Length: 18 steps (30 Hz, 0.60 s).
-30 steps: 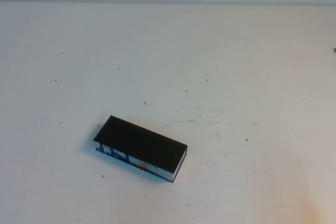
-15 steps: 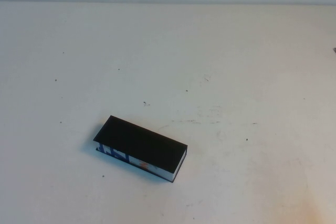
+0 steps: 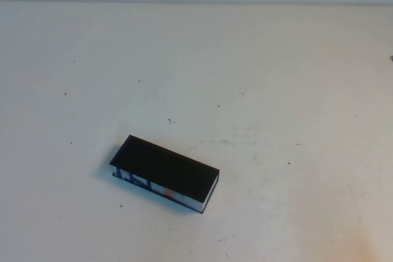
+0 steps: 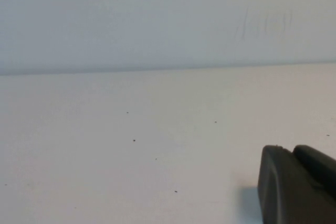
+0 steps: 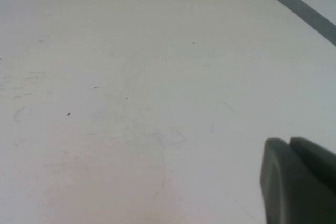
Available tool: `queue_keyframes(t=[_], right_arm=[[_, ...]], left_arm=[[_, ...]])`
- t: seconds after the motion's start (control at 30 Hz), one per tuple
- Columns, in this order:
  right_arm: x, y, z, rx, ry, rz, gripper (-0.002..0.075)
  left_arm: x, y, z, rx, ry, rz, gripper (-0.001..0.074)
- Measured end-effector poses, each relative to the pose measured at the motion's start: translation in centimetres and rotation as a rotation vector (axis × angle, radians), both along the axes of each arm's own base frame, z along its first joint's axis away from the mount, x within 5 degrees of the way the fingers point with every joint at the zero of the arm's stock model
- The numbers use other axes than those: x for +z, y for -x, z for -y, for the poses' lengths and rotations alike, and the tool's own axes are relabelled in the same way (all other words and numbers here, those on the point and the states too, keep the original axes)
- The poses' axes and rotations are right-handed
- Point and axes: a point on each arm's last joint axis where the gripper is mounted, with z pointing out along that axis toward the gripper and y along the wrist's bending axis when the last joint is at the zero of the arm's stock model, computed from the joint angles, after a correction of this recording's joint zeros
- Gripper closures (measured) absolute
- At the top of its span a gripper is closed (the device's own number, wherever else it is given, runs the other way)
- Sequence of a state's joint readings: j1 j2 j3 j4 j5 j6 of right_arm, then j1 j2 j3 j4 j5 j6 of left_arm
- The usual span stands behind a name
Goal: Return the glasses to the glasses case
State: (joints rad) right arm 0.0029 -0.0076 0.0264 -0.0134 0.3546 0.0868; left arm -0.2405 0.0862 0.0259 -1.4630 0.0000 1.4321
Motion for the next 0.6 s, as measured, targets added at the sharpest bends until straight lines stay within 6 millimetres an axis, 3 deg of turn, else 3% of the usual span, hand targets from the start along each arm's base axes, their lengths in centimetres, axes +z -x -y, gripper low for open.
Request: queue_keyframes(t=[0.27,0.6], right_arm=[[0.0,0.0,0.0,0.0,0.0,0.0,0.0737],[0.0,0.0,0.0,0.0,-0.002,0.002,0.0737]], left_arm=[[0.5,0.0,-0.2,0.024,-0.092,0.085,0.0736],[-0.7,0.6,-0.6,0.075,-0.157,-0.01,0.0736]])
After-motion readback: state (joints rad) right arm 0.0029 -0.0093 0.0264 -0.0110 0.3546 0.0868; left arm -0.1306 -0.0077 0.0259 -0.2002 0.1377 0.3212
